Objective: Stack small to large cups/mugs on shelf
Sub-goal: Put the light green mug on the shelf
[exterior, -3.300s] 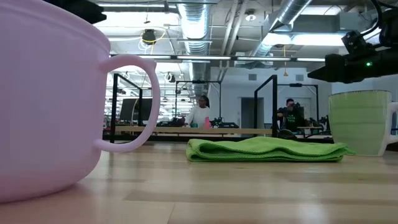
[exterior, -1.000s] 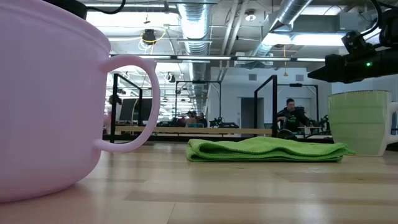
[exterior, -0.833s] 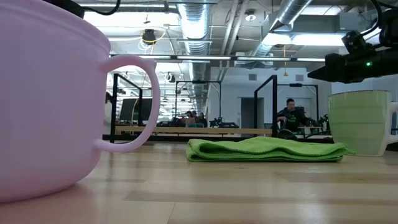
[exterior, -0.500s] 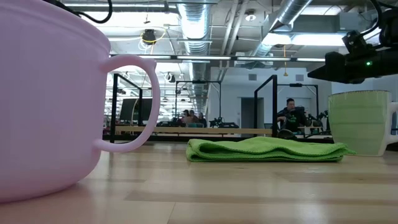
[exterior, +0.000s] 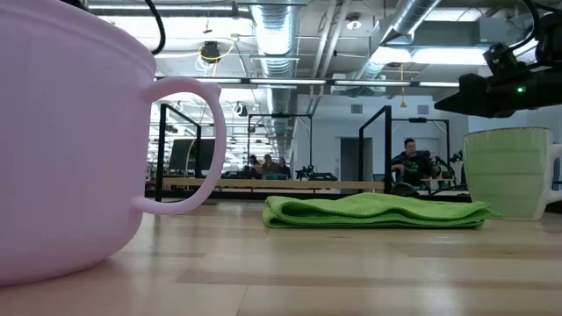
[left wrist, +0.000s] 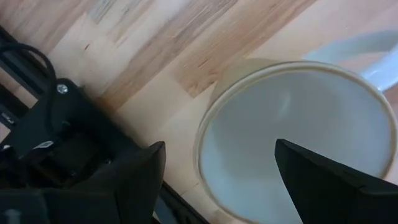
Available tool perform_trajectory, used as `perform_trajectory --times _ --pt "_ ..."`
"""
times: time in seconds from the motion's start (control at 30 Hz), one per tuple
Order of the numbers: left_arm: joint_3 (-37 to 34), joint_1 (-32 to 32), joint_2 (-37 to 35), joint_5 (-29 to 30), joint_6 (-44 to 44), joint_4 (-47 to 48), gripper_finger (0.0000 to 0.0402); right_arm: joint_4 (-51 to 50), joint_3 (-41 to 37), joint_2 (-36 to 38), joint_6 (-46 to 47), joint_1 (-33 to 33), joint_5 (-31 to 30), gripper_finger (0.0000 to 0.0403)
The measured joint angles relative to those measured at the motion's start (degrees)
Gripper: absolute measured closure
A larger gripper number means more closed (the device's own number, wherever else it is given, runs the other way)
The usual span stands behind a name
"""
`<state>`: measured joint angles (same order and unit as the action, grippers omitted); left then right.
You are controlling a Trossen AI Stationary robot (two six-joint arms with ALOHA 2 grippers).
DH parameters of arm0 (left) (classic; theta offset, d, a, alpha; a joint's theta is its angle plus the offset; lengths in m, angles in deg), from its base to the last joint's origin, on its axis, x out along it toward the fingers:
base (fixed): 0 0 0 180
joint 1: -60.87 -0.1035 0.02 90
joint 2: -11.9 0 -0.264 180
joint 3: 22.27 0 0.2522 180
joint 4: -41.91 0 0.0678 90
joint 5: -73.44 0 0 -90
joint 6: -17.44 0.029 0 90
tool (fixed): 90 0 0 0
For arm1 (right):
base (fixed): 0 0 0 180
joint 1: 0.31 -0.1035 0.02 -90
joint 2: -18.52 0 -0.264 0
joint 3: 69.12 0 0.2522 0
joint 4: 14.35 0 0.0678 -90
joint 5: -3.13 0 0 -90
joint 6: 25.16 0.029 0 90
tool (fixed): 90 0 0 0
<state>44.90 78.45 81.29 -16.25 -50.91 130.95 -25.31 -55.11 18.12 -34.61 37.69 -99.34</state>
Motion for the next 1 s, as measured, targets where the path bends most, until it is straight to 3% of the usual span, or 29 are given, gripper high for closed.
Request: perform_trajectory --times 0.27,1.0 --pt "0.0 0.0 3.8 0.0 0.2 0.2 0.0106 0.0 0.0 0.0 -0.1 0.0 0.0 0.0219" --pt "0.0 -0.1 3.8 -1.6 3.7 -0.2 0.0106 0.0 0.0 0.0 -0.1 0.0 0.0 0.0219"
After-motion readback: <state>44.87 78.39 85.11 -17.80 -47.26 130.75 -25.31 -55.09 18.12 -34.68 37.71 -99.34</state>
